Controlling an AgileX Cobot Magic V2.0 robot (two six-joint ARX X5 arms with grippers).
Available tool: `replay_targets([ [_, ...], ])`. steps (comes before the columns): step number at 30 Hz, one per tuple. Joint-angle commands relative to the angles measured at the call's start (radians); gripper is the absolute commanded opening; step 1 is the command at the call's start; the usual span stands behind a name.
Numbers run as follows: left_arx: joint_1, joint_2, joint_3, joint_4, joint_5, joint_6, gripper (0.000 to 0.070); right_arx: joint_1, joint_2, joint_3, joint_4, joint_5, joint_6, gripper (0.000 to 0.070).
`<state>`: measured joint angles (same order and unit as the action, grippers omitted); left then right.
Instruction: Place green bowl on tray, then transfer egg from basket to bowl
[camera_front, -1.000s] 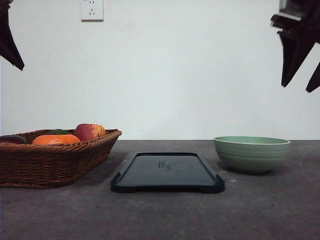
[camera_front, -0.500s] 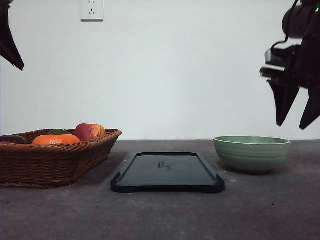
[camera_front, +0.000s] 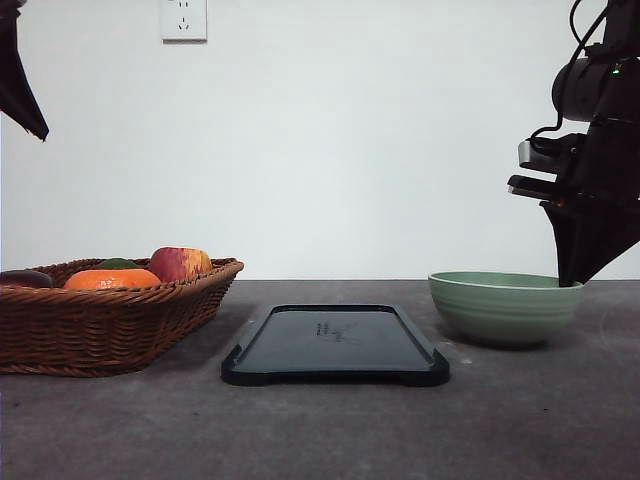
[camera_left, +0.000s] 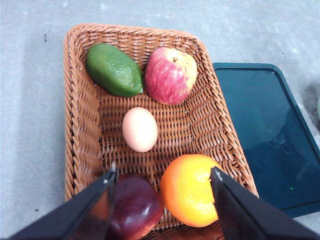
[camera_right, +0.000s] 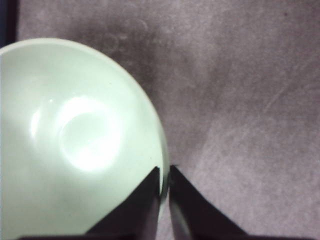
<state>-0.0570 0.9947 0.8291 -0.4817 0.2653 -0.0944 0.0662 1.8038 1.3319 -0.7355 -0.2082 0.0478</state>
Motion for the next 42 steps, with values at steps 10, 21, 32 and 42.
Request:
replay_targets([
  [10,-0.002,0.006,0.023,0.009,0.005,-0.001,0.0373,0.021,0.019,0.111,-0.140,-0.006,-0.013,0.0001],
  [21,-0.002,0.006,0.023,0.009,0.005,-0.001,0.0373,0.167,0.019,0.318,-0.245,-0.075,0.002,0.0001],
  [32,-0.002,0.006,0.023,0.007,0.005,0.000,0.0373,0.312,0.129,0.476,-0.195,-0.080,0.047,0.0001],
  [42,-0.002,0.006,0.023,0.006,0.005,0.000,0.0373,0.359,0.239,0.510,-0.165,-0.041,0.044,0.0001],
])
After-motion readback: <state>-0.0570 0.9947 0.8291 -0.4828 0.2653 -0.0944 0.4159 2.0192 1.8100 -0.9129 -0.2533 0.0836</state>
